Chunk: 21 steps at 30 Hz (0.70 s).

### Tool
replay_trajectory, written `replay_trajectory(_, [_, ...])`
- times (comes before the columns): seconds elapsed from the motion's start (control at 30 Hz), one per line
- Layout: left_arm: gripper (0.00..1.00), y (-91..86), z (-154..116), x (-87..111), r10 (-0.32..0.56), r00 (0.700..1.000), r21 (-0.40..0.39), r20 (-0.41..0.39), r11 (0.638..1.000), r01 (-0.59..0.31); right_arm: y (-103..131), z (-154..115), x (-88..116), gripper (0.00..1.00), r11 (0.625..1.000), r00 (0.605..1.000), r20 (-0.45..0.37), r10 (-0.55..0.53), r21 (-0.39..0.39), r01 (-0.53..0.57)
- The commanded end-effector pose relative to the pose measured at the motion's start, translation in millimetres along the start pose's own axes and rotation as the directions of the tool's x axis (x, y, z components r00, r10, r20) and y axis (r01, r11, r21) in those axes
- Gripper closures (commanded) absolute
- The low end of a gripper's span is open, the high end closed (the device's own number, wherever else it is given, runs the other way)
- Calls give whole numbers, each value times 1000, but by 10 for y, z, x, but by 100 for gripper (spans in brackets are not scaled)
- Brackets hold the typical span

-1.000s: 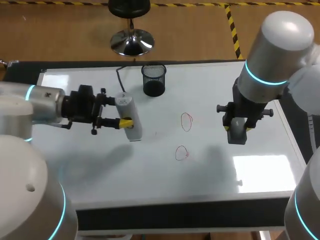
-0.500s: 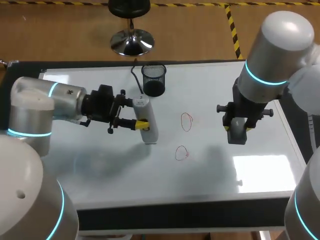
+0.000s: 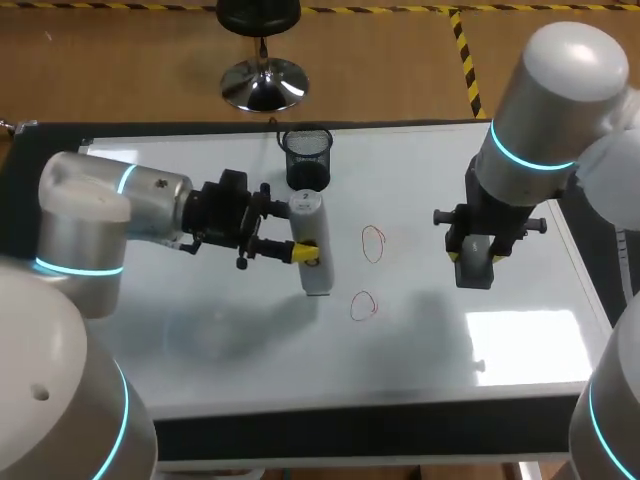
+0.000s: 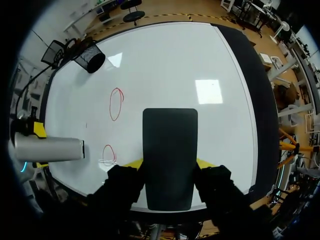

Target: Pick up the inspection probe, press it on each red-marked spot on the whiteboard one by one, put down the probe, pick up the eraser, and wipe off all the red marks.

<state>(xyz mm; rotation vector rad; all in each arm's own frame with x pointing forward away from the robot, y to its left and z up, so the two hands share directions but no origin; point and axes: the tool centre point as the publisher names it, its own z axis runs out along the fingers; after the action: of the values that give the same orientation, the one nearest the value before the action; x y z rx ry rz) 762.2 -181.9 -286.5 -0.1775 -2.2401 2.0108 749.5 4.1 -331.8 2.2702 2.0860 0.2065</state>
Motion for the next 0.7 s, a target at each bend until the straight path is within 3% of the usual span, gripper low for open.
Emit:
replay_trajectory(0.03, [100, -93, 73, 86, -4, 1000, -17, 23, 1000, 5, -2, -3, -9, 100, 1000, 1000, -3, -1, 0, 1])
replay_trajectory(0.27, [100, -122, 153, 100, -10, 1000, -37, 28, 999, 11, -2, -3, -9, 100, 1000, 1000, -3, -1, 0, 1])
replay_trajectory(0.7, [100, -16, 378, 15, -24, 1000, -35, -2, 999, 24, -2, -3, -9, 100, 1000, 1000, -3, -1, 0, 1])
